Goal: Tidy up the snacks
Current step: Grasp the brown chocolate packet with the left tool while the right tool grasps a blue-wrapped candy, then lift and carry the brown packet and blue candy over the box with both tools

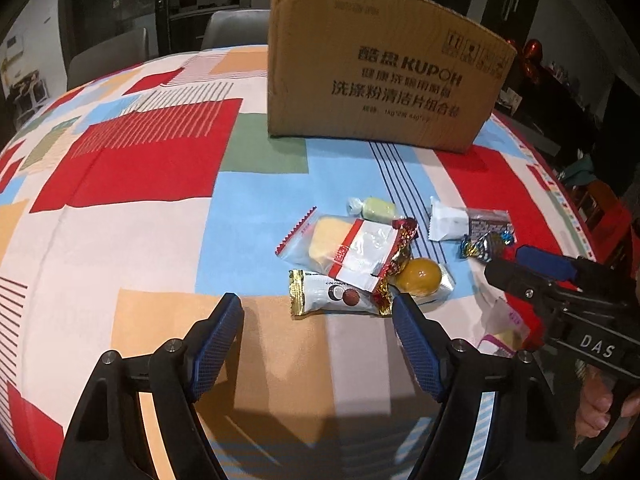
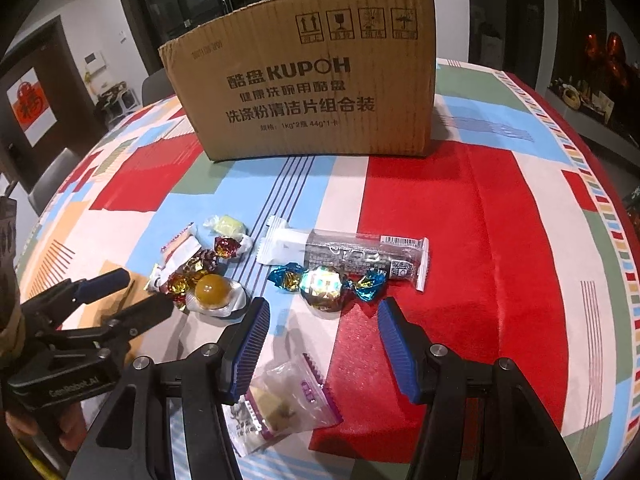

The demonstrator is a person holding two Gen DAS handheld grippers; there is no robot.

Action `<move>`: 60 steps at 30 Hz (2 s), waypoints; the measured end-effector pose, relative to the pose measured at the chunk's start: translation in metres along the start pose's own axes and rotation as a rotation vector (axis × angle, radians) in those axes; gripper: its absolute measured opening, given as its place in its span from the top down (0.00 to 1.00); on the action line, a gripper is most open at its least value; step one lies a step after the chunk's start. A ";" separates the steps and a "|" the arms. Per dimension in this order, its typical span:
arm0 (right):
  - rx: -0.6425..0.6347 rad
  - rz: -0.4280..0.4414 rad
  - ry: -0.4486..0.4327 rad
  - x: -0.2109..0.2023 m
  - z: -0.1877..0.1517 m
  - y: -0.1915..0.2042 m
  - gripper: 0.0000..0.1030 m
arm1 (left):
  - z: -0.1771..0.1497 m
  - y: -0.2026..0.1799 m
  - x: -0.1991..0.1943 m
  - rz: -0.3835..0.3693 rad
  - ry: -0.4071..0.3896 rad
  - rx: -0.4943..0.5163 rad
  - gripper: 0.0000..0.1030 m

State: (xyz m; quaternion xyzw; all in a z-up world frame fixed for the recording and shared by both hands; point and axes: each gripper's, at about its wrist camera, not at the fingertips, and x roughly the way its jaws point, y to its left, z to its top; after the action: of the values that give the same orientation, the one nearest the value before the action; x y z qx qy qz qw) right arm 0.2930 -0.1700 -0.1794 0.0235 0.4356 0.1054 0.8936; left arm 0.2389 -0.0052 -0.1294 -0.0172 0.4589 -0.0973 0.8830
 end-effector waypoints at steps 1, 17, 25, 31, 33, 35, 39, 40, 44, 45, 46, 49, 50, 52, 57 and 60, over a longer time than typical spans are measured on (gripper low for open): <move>0.001 0.002 0.001 0.001 0.000 0.000 0.44 | 0.000 -0.001 0.002 0.009 0.007 0.005 0.26; 0.029 0.000 0.002 0.016 0.011 -0.004 0.51 | 0.000 -0.017 0.010 0.081 -0.050 0.061 0.40; 0.024 -0.007 -0.007 0.014 0.009 -0.002 0.62 | -0.001 -0.015 0.004 0.052 -0.053 0.033 0.66; 0.030 0.002 -0.005 0.006 0.002 -0.002 0.62 | -0.005 -0.010 -0.002 0.005 -0.032 -0.009 0.71; 0.030 0.008 -0.011 0.000 0.000 -0.001 0.62 | -0.008 -0.011 -0.007 -0.004 -0.032 -0.016 0.73; 0.025 0.014 -0.018 -0.006 -0.003 0.002 0.62 | -0.011 -0.012 -0.013 -0.015 -0.031 -0.021 0.75; 0.015 0.033 -0.032 -0.017 -0.007 0.007 0.62 | -0.018 -0.013 -0.021 -0.033 -0.028 -0.030 0.77; 0.014 0.036 -0.034 -0.019 -0.008 0.009 0.62 | -0.019 -0.013 -0.024 -0.035 -0.030 -0.032 0.79; 0.011 0.057 -0.039 -0.027 -0.013 0.014 0.62 | -0.020 -0.013 -0.032 -0.041 -0.044 -0.036 0.84; 0.011 0.060 -0.039 -0.027 -0.014 0.015 0.62 | -0.020 -0.013 -0.034 -0.041 -0.047 -0.036 0.85; 0.011 0.065 -0.038 -0.028 -0.015 0.016 0.62 | -0.021 -0.014 -0.036 -0.041 -0.051 -0.035 0.86; 0.009 0.071 -0.039 -0.031 -0.017 0.019 0.62 | -0.023 -0.012 -0.040 -0.048 -0.056 -0.043 0.87; 0.010 0.073 -0.039 -0.032 -0.018 0.019 0.62 | -0.023 -0.012 -0.042 -0.051 -0.057 -0.045 0.87; 0.012 0.081 -0.039 -0.033 -0.019 0.020 0.62 | -0.023 -0.012 -0.048 -0.061 -0.068 -0.048 0.88; 0.014 0.105 -0.054 -0.041 -0.019 0.023 0.62 | -0.018 -0.015 -0.068 -0.081 -0.115 -0.048 0.88; 0.010 0.117 -0.071 -0.048 -0.016 0.025 0.62 | -0.011 -0.018 -0.079 -0.086 -0.146 -0.040 0.88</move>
State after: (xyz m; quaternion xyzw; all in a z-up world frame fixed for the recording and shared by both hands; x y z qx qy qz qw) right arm 0.2472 -0.1562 -0.1488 0.0571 0.4020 0.1544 0.9007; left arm 0.1826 -0.0073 -0.0695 -0.0614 0.3939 -0.1245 0.9086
